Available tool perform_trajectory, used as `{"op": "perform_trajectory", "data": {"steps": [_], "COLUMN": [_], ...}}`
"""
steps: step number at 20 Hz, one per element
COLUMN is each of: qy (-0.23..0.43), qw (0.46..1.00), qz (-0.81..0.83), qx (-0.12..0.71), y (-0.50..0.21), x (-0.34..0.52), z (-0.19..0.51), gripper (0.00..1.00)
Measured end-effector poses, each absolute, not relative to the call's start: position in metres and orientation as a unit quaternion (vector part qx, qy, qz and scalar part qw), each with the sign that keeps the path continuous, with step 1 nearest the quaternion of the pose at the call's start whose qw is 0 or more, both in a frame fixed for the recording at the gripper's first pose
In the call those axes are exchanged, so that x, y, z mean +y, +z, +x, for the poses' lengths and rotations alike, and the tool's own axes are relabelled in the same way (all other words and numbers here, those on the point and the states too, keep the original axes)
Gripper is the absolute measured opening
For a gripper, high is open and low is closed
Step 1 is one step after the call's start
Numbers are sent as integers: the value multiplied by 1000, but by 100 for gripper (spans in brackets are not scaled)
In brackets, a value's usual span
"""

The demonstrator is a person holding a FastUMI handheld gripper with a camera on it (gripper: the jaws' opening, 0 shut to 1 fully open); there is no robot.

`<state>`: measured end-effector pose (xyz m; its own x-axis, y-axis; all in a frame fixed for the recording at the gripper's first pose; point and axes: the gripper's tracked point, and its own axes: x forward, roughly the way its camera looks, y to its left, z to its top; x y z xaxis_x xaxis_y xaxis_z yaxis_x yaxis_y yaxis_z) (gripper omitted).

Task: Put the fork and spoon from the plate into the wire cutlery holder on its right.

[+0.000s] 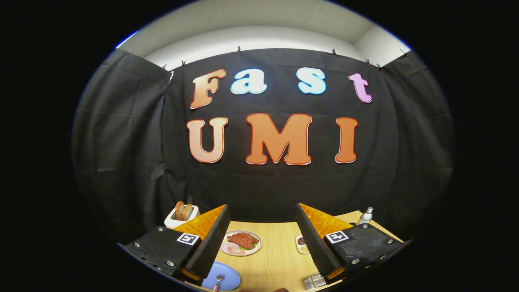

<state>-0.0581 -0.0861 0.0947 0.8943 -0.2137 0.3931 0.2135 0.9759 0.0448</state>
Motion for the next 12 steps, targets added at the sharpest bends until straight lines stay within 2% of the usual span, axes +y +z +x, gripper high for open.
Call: {"op": "perform_trajectory", "data": {"steps": [8,12], "qy": [-14,0], "qw": [1000,995], "qz": [23,20], "qx": [-7,103], "y": [-2,-54], "x": [-25,-9], "z": [6,26], "gripper": [97,96]}}
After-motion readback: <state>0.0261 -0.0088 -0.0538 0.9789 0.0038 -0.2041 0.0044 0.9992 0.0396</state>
